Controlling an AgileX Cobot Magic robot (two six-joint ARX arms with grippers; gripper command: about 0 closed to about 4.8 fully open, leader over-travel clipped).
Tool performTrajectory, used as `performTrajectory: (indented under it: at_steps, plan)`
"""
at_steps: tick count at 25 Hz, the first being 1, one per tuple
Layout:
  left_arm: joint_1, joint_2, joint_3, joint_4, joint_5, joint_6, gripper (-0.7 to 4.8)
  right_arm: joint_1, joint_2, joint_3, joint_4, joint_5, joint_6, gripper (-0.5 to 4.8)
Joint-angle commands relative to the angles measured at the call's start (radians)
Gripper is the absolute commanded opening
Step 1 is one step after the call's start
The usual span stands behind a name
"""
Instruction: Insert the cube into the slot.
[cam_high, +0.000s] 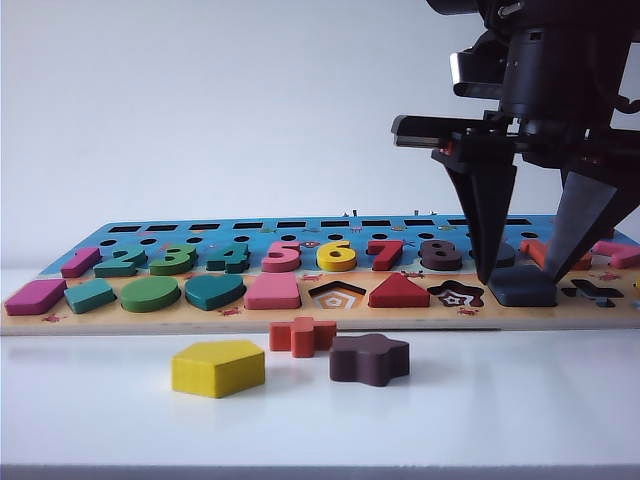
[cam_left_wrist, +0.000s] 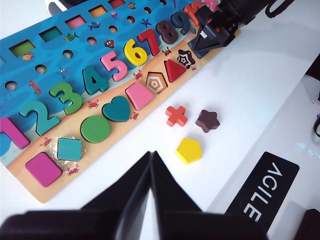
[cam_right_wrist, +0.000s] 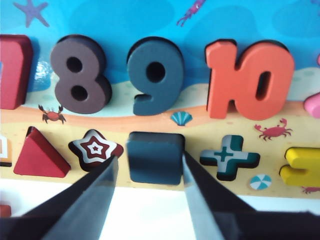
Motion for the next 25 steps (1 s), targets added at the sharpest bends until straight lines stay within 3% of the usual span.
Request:
performTrajectory:
  at_steps: [1, 8, 14, 20, 25]
  plan:
    - [0.002, 0.002, 0.004, 0.021, 0.008, 0.001, 0.07, 0.001, -0.002, 0.003, 0.016, 0.000, -0.004, 2.63]
    - [0.002, 0.002, 0.004, 0.021, 0.008, 0.001, 0.07, 0.001, -0.019, 0.005, 0.016, 0.001, -0.003, 3.21]
    - [0.002, 0.002, 0.004, 0.021, 0.008, 0.001, 0.07, 0.003, -0.124, 0.005, -0.018, -0.003, -0.002, 3.24]
    - [0.002, 0.002, 0.004, 0.021, 0.008, 0.001, 0.07, 0.068, -0.399, 0.005, -0.037, 0.000, -0.008, 2.94]
    - [0.002, 0.002, 0.004, 0.021, 0.008, 0.001, 0.07, 0.111, -0.515, 0.004, -0.005, 0.005, -0.107, 2.49]
